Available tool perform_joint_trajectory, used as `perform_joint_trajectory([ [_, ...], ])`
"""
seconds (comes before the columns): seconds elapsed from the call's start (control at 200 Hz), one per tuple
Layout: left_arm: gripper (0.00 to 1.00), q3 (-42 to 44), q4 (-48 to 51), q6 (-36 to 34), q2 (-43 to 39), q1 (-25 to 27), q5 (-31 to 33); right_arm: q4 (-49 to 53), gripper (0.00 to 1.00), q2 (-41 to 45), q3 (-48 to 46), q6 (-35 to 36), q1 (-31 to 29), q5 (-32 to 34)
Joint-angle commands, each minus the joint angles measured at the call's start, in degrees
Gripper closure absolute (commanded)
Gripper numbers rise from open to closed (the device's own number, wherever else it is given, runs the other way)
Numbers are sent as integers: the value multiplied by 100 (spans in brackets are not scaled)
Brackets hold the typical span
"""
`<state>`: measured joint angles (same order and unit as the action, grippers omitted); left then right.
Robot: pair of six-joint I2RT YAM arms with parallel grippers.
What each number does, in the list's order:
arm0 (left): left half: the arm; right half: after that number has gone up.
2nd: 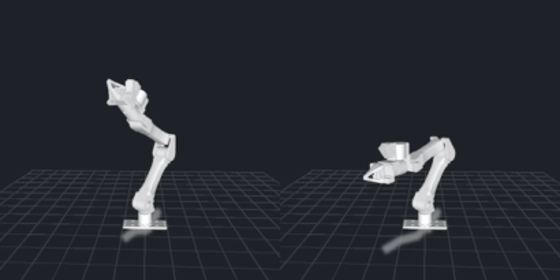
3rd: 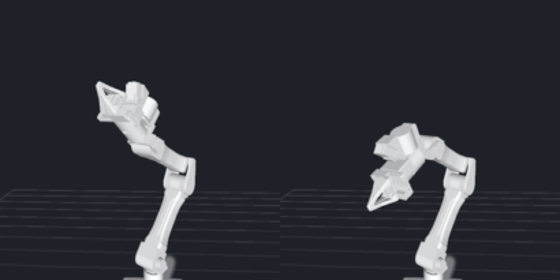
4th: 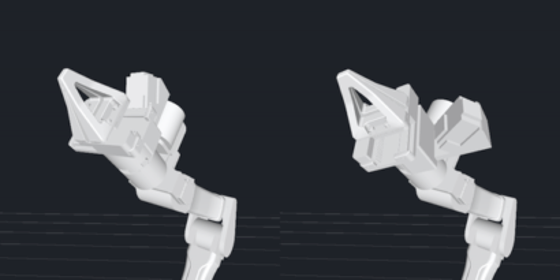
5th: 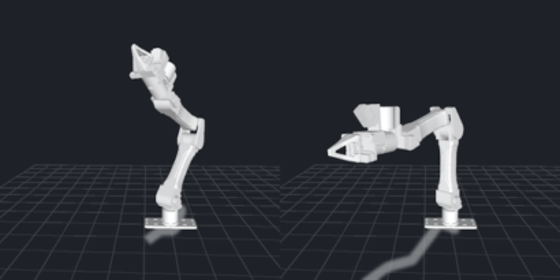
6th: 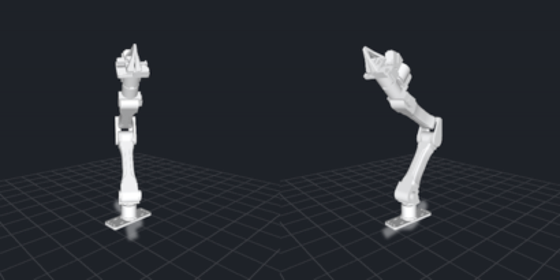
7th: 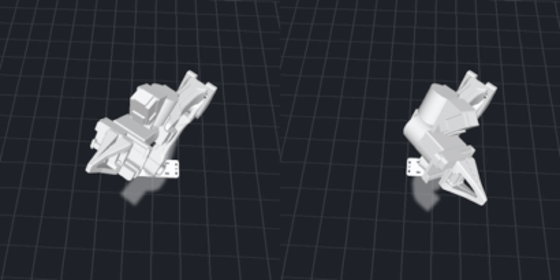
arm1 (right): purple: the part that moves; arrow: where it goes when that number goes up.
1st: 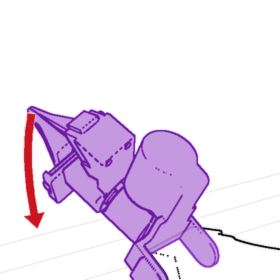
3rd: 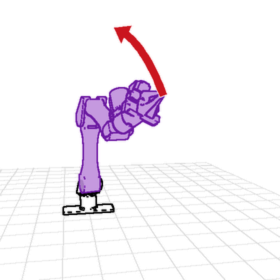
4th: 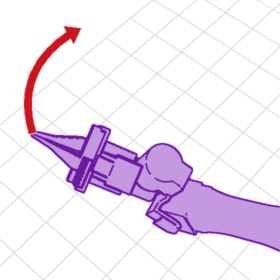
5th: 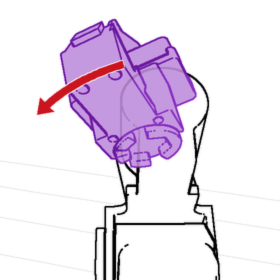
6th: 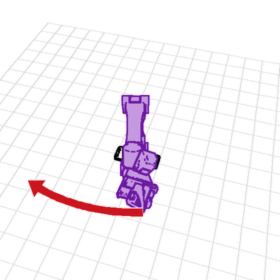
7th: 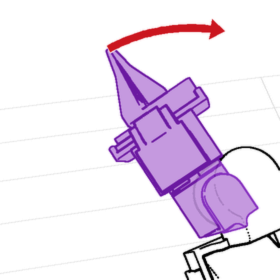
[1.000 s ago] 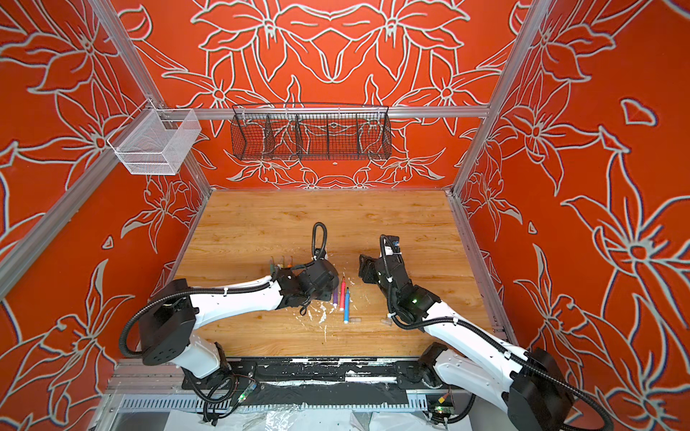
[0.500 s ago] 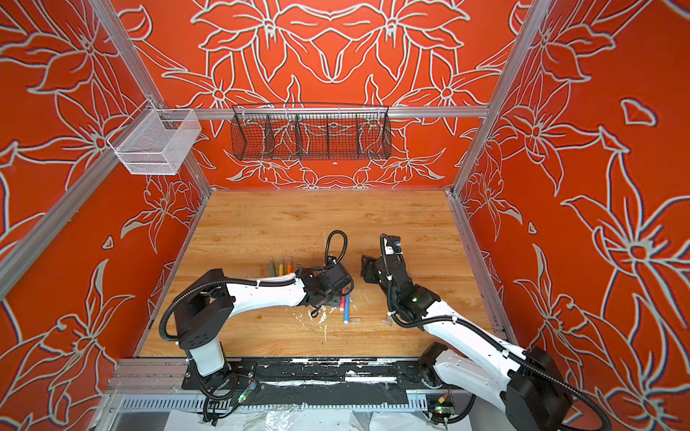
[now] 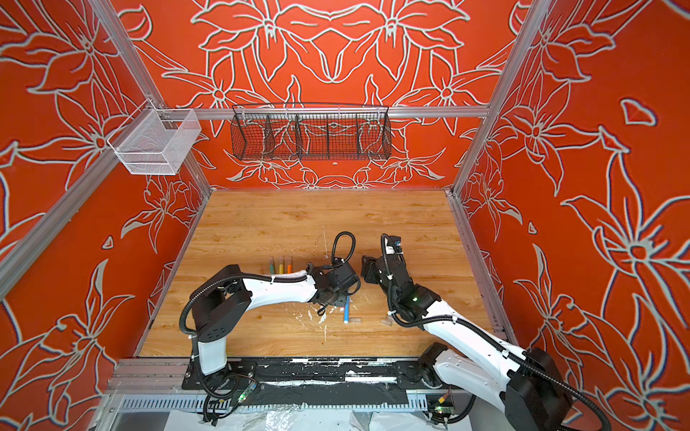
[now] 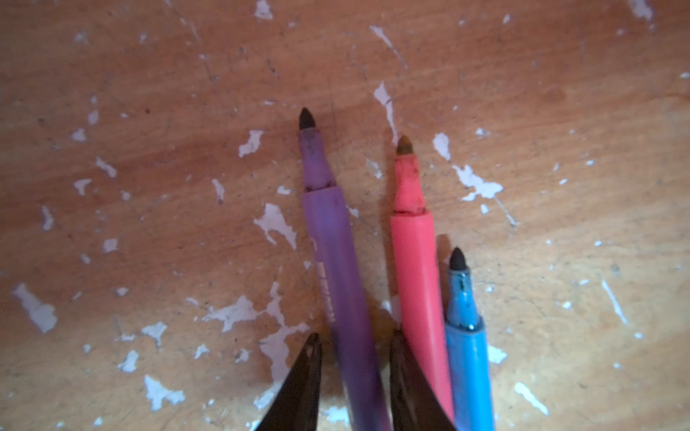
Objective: Insert the pens into the pen caps
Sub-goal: 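Move the left gripper over the purple marker and grasp it, then lift the purple marker tip-up with the left gripper while the right gripper approaches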
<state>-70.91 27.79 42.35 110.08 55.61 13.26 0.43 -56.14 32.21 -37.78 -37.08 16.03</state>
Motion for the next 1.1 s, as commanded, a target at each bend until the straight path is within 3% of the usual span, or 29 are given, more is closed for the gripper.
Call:
perform_joint_trajectory([
  [0.0,75,-71,237,120,243,-100,-226,54,34,-9,145,-98,52,-72],
  [0.16,87,-63,298,169,281,-200,-289,63,34,-3,147,-128,75,-100],
  [0.48,100,105,131,-15,-17,-465,-450,63,34,-2,108,-211,135,-159],
  [0.651,100,428,-230,-534,-674,-691,-485,38,37,-55,134,-206,164,-321],
  [0.876,100,1431,-1314,-1137,-2063,-700,-157,-394,40,-20,159,85,114,-1095],
  [1.091,100,2155,-2289,-1485,-2812,-696,-509,-1094,40,-305,179,275,-63,-2052],
])
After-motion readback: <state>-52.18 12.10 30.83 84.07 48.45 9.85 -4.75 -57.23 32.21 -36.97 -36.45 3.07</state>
